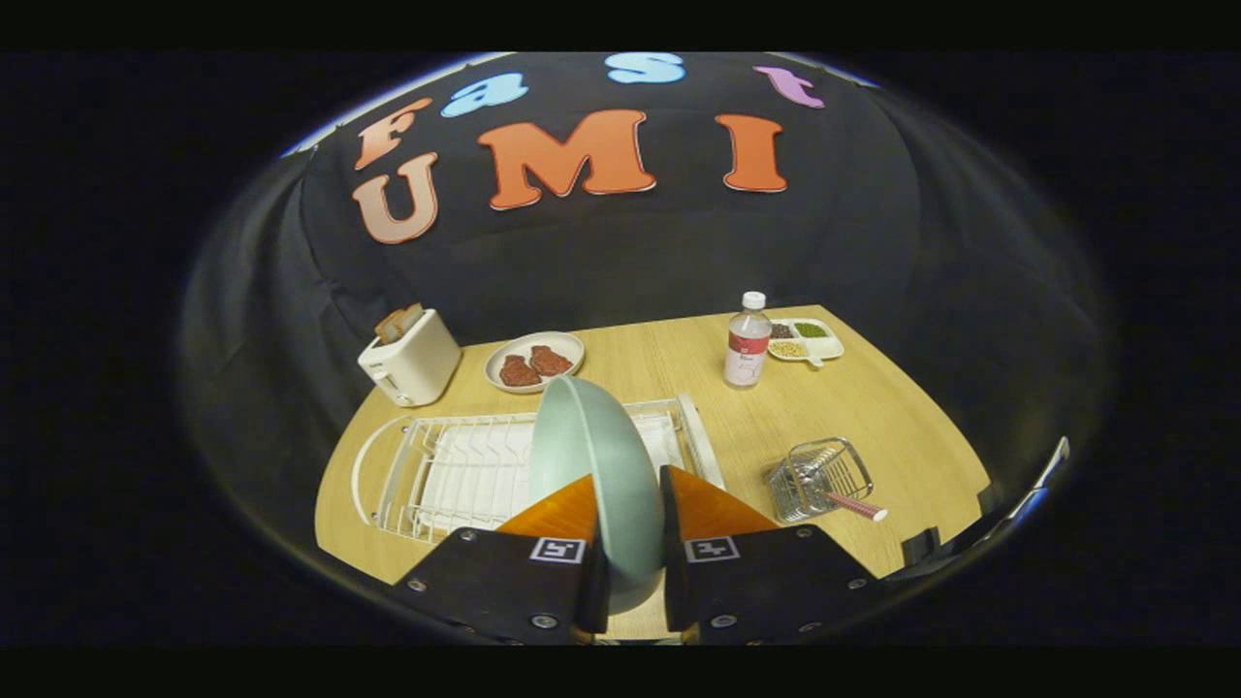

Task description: Take the plate from the dish rack, then take the spoon from the basket and place it into the plate.

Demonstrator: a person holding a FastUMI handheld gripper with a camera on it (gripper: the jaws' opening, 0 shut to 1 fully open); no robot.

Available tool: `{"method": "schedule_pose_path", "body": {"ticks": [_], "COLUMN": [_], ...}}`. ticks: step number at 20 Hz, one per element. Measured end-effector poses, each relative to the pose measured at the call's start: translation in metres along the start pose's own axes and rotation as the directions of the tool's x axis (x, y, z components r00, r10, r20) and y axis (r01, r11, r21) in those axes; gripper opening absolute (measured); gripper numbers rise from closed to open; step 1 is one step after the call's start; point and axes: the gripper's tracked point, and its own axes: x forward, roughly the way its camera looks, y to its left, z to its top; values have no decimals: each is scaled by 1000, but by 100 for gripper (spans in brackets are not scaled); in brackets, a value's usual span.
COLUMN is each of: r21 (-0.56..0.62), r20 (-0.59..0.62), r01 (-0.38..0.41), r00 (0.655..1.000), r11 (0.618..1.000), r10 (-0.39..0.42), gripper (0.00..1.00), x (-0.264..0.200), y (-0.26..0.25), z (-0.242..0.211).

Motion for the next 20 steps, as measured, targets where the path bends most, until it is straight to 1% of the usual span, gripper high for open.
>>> {"method": "schedule_pose_path", "body": {"ticks": [3, 7, 10, 13, 17, 20], "r21": [68, 174, 250, 326, 397, 437], "r20": [-8, -24, -40, -52, -59, -70], "r01": [-74, -166, -223, -281, -279, -275], "r00": [997, 985, 970, 948, 943, 939], "r11": [995, 971, 942, 903, 875, 856], "r10": [75, 173, 240, 313, 328, 337], "gripper": [23, 23, 23, 23, 22, 22], "x": [-24, -47, -53, -54, -39, -28], "y": [-8, -14, -15, -11, -20, -20], "z": [-30, -82, -123, -156, -192, -211]}}
